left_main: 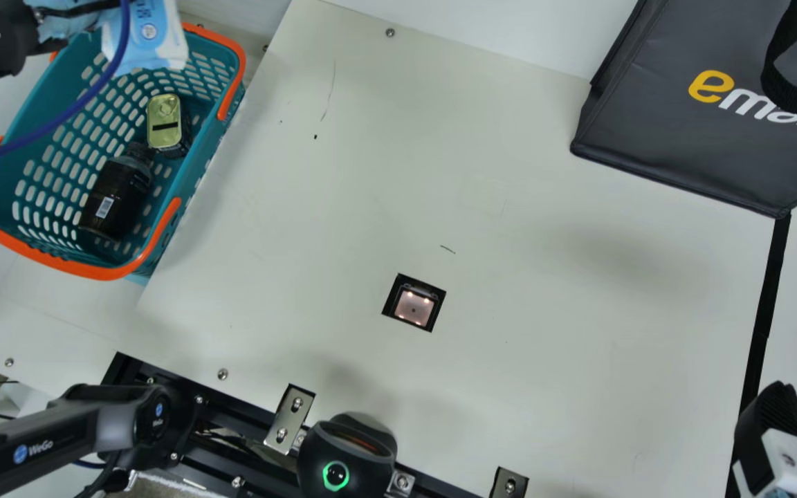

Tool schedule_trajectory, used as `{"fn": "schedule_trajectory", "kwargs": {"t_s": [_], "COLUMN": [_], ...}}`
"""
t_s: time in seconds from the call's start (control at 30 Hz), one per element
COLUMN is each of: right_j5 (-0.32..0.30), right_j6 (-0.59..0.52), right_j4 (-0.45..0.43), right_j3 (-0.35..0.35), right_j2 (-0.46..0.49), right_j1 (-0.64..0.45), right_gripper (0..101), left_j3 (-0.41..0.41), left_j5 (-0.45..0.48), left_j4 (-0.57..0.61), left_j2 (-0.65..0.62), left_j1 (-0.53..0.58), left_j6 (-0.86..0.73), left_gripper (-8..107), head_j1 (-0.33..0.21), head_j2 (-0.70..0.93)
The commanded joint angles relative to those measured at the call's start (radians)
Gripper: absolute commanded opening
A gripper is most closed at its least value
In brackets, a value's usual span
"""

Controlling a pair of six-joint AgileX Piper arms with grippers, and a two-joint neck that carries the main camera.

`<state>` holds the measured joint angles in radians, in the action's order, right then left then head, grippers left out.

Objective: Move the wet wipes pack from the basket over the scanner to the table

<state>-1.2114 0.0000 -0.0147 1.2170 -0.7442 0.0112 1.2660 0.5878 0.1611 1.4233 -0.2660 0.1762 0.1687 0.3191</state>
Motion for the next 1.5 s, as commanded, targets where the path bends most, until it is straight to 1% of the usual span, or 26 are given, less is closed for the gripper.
{"fn": "schedule_trajectory", "kwargs": {"t_s": [0.0,0.3,0.47,0.73,0.87,1.0,1.17,1.27,1.47], "right_j5": [0.0,0.0,0.0,0.0,0.0,0.002,0.002,0.002,0.002], "right_j6": [0.0,0.0,0.0,0.0,0.0,0.0,0.0,0.0,0.0], "right_j4": [0.0,0.0,0.0,0.0,0.0,0.0,0.0,0.0,0.0], "right_j3": [0.0,0.0,0.0,0.0,0.0,0.0,0.0,0.0,0.0], "right_j2": [0.0,0.0,0.0,0.0,0.0,0.0,0.0,0.0,0.0], "right_j1": [0.0,0.0,0.0,0.0,0.0,0.0,0.0,0.0,0.0], "right_gripper": [95,95,95,95,95,95,95,95,95], "left_j3": [0.008,0.028,0.033,0.03,0.021,0.006,-0.017,-0.037,-0.08], "left_j5": [0.048,0.227,0.331,0.467,0.512,0.535,0.539,0.524,0.464], "left_j4": [0.062,0.21,0.275,0.32,0.328,0.333,0.351,0.364,0.369], "left_j2": [-0.007,-0.02,-0.014,0.004,0.015,0.035,0.08,0.111,0.172], "left_j1": [0.037,0.188,0.271,0.407,0.48,0.556,0.642,0.683,0.748], "left_j6": [-0.033,-0.119,-0.136,-0.099,-0.064,-0.024,0.018,0.035,0.056], "left_gripper": [-8,-8,-8,-8,-8,-8,-8,-8,-8], "head_j1": [-0.03,-0.03,-0.03,-0.03,-0.03,-0.03,-0.03,-0.03,-0.03], "head_j2": [0.002,0.002,0.002,0.002,0.002,0.002,0.002,0.002,0.002]}}
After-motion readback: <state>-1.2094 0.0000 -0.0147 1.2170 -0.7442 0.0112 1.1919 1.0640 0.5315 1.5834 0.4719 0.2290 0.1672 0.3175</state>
